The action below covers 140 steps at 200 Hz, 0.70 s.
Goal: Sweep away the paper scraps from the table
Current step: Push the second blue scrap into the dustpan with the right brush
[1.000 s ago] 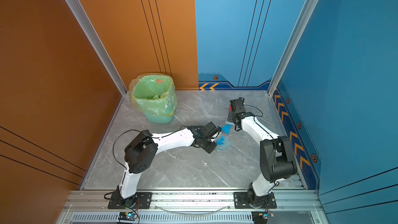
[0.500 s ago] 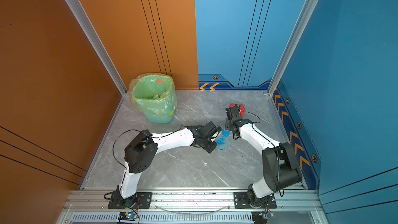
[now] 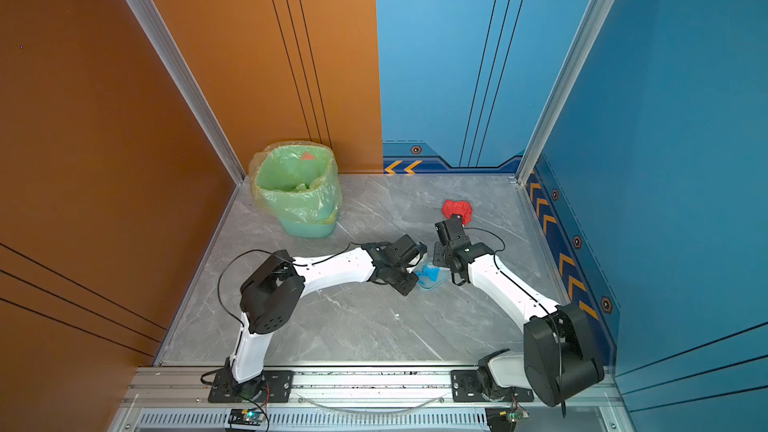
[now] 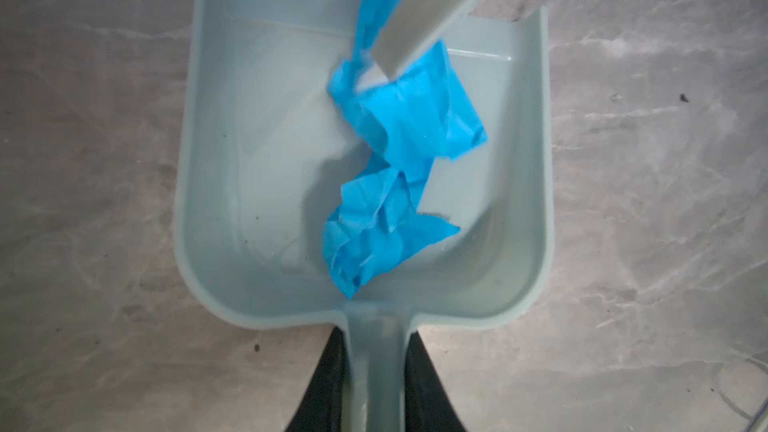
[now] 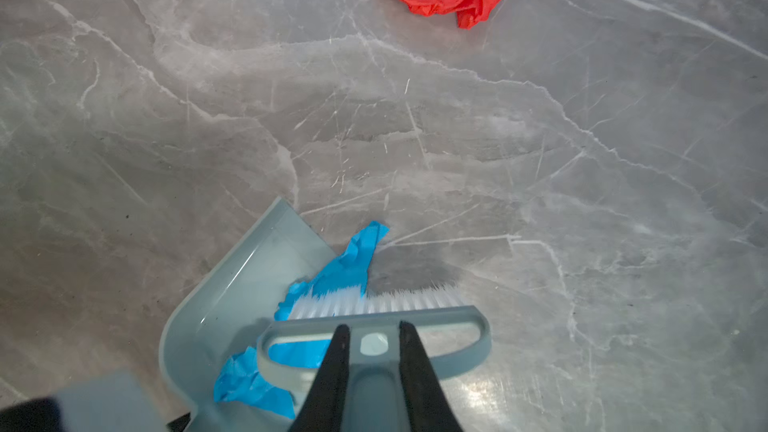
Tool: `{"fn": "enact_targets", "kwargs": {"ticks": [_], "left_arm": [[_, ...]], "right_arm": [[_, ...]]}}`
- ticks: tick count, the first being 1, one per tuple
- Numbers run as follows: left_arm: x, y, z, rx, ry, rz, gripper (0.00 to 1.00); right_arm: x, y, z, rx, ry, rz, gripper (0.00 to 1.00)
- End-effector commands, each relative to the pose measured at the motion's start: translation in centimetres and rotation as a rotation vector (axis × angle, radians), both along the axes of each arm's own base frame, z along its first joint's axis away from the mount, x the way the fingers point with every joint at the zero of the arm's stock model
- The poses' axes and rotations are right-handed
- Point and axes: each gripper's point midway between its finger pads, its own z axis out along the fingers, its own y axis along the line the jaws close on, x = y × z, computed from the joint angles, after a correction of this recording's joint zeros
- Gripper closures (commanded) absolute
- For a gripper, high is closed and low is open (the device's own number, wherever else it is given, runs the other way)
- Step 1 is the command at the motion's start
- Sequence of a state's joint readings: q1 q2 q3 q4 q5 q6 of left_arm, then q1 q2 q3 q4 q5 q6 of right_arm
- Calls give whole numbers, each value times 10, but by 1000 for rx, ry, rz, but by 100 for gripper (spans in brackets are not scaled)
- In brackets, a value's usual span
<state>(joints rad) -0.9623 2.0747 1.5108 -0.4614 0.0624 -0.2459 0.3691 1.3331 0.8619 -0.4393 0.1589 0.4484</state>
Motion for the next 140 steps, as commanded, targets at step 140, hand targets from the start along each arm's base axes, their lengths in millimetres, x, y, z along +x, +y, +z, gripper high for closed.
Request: {"fn": "enact_targets", "kwargs": {"ticks": [140], "left_arm": [[2,1,-8,-52,-2,18,100]], "right_arm": [[-19,-13,48,115,-95,-19,100]]}}
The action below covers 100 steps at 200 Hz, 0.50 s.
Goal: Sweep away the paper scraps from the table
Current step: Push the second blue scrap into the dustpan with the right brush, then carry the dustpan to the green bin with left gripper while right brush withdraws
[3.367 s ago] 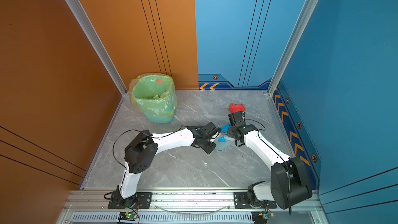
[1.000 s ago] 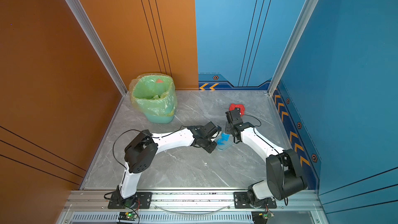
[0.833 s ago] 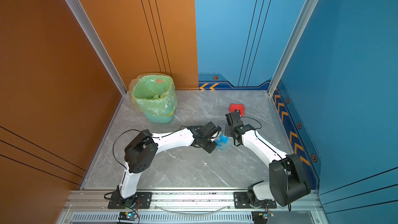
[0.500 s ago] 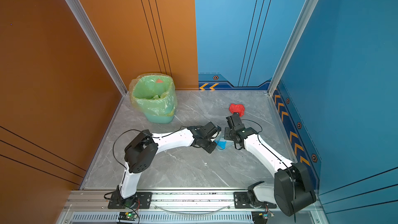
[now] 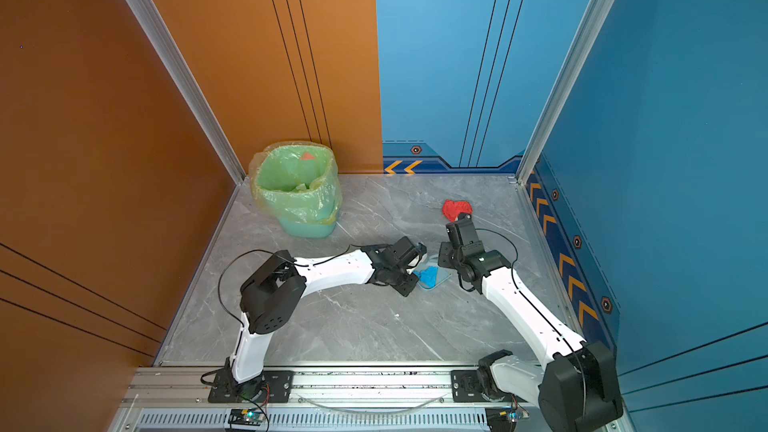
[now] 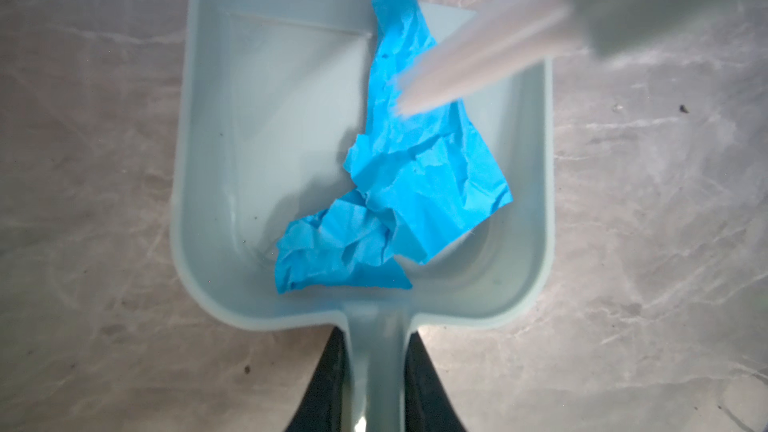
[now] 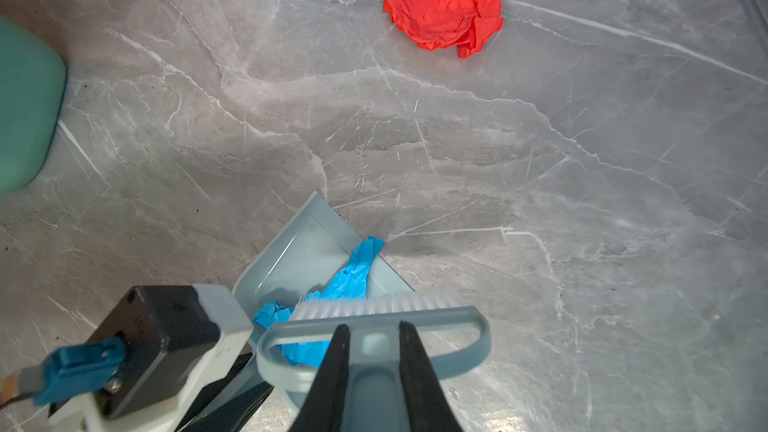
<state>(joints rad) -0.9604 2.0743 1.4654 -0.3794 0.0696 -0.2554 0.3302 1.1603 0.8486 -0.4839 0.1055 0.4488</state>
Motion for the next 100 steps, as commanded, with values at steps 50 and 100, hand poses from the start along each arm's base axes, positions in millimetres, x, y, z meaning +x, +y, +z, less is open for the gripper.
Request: {"fn": "enact_targets", "kwargs": {"ticks": [50,100], "left_arm": [[4,10,10,-36,-30,32,100],[4,31,41,-26,-66,64,100]], "right_arm": [[-4,-17,28,64,-60,-50,100],[1,-26,46,121,-105,-80,100]]}}
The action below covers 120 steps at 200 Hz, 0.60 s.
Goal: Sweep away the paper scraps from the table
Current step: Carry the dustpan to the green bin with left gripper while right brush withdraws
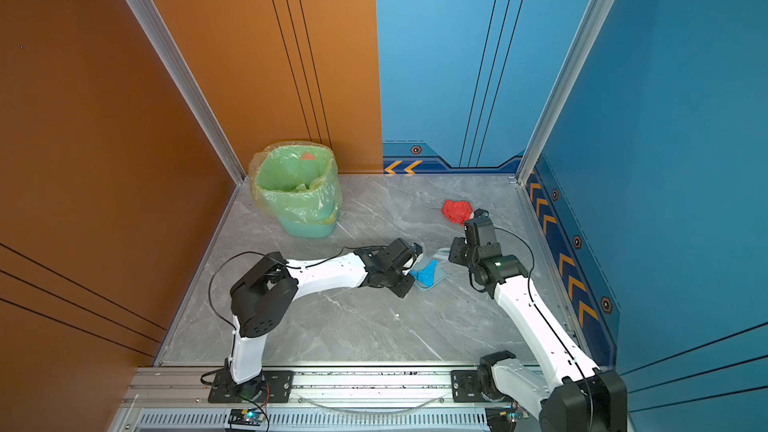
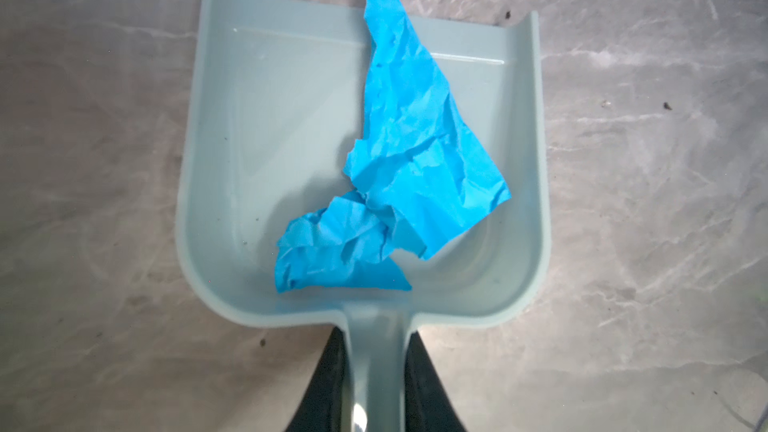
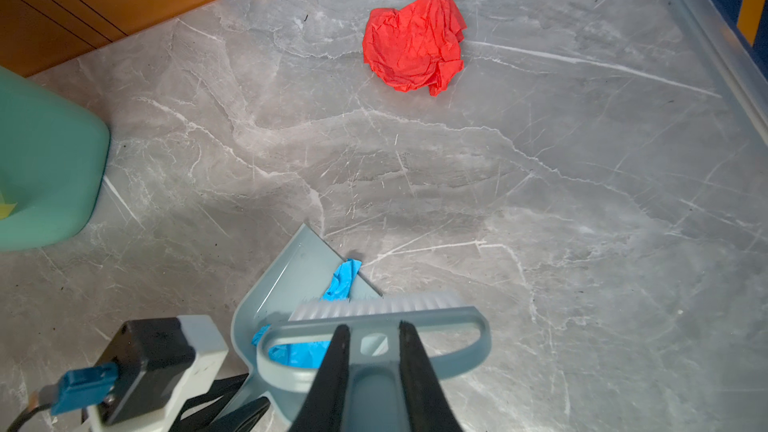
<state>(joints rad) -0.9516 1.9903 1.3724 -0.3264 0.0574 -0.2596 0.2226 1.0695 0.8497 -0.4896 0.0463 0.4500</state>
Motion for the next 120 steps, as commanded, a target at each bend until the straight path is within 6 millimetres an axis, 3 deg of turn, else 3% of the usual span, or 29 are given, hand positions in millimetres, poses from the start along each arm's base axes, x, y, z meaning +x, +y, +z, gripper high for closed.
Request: {"fn": "enact_targets", "kwargs": {"ticks": [1,67,120], "left_arm": [[5,18,30,4,-34,47,100],[6,64,99,8,-111,127,100],[18,102,155,-2,-164,209,100]], "right_arm": [[1,-1,20,55,-36,-12,100],[2,-18,40,79,-98,-68,100],[3,-19,31,76,-69,-64,100]]}}
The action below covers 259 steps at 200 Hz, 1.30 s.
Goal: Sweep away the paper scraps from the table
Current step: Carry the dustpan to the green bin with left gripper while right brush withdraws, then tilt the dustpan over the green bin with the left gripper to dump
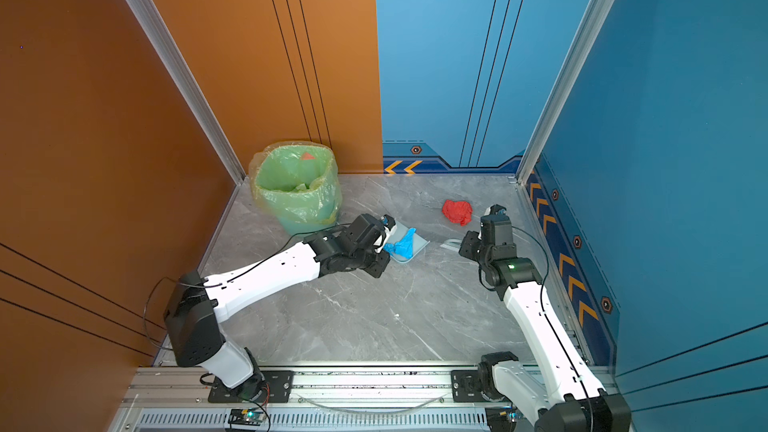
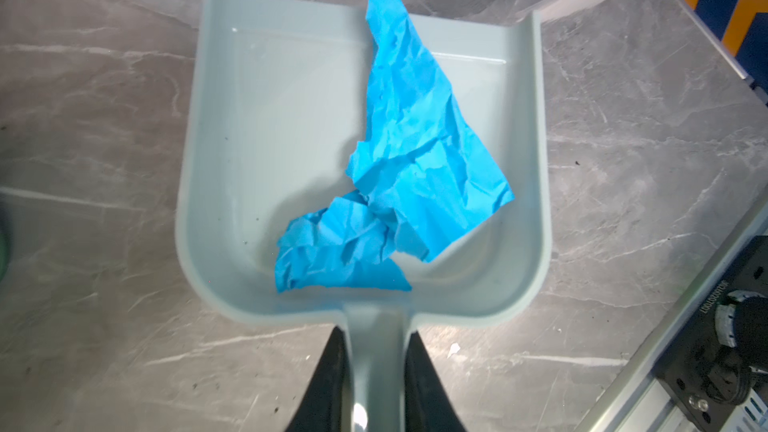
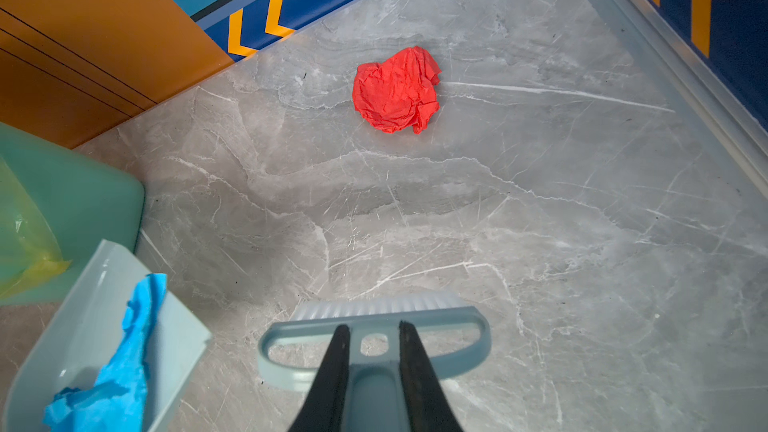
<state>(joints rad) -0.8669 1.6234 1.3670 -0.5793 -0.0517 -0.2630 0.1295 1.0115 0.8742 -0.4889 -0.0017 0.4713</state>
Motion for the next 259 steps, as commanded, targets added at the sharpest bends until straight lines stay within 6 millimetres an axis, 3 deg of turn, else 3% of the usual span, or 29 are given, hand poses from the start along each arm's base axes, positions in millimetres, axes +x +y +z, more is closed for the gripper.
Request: {"fn": "enact_targets", "kwargs": {"ticks": [1,63,116,191,259], "left_arm": [[5,25,30,28,-26,63,100],[26,59,101,-59,-110,145,100],[58,94,140,-194,-120,273,100],[107,135,165,-370,-75,404,100],[135,150,170,-643,23,442,100]], "right_arm": [[0,2,2,14,6,10,100],[0,6,-7,27,25,28,100],[0,11,-13,34,41,47,100],[2,19,-14,36,44,69,100],[1,21,-12,31,42,71,100]]}}
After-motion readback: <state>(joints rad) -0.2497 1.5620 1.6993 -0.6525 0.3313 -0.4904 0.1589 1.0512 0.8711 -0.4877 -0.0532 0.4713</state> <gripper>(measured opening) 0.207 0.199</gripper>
